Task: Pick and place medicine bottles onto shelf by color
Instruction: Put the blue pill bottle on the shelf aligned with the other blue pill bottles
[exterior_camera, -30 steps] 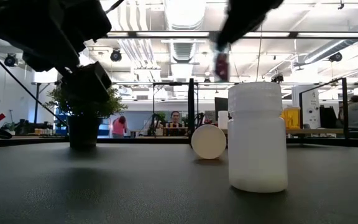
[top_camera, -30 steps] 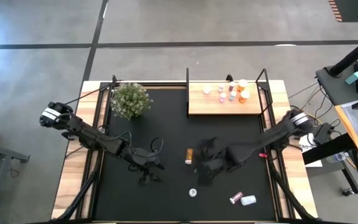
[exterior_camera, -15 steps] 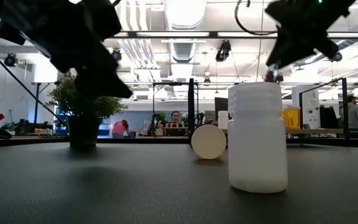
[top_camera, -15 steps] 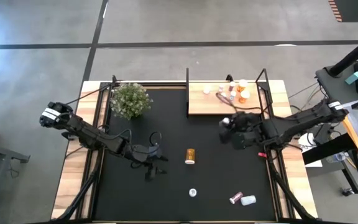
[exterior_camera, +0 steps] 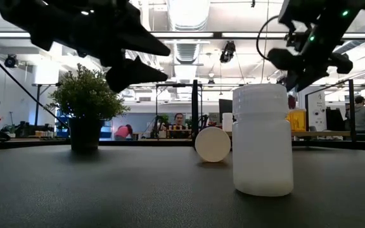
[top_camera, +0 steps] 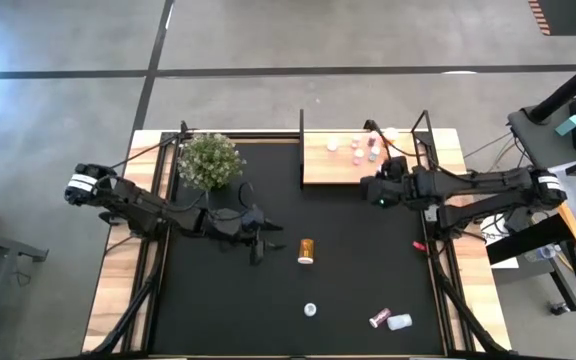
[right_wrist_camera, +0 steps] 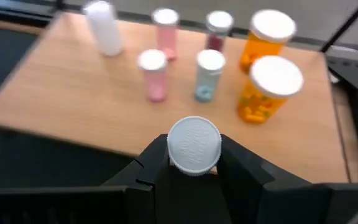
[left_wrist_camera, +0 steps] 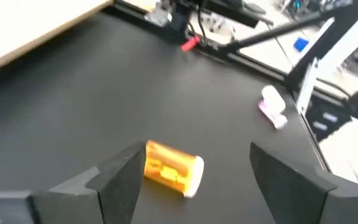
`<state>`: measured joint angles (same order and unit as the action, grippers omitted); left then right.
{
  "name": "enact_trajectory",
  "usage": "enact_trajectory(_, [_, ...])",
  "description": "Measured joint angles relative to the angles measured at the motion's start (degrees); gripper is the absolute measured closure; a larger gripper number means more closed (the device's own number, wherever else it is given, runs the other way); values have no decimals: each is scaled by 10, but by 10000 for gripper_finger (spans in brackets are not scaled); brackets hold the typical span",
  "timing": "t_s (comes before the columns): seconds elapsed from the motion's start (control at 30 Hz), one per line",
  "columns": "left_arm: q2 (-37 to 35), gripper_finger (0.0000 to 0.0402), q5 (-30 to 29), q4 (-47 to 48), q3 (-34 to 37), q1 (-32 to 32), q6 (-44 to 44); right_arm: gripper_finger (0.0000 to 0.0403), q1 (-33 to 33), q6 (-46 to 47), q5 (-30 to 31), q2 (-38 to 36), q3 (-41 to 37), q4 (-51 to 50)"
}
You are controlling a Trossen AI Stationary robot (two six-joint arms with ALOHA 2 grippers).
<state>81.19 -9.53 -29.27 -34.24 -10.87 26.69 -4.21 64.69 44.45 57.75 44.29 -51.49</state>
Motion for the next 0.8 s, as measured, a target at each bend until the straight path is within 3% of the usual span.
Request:
enact_trajectory(0.33, [0, 130, 1, -28, 0, 41, -1, 298, -54, -13, -14, 61, 0, 21])
enact_trajectory(0.8, [0, 130, 2, -32, 0, 45, 0, 298, -98, -18, -3, 163, -1, 85])
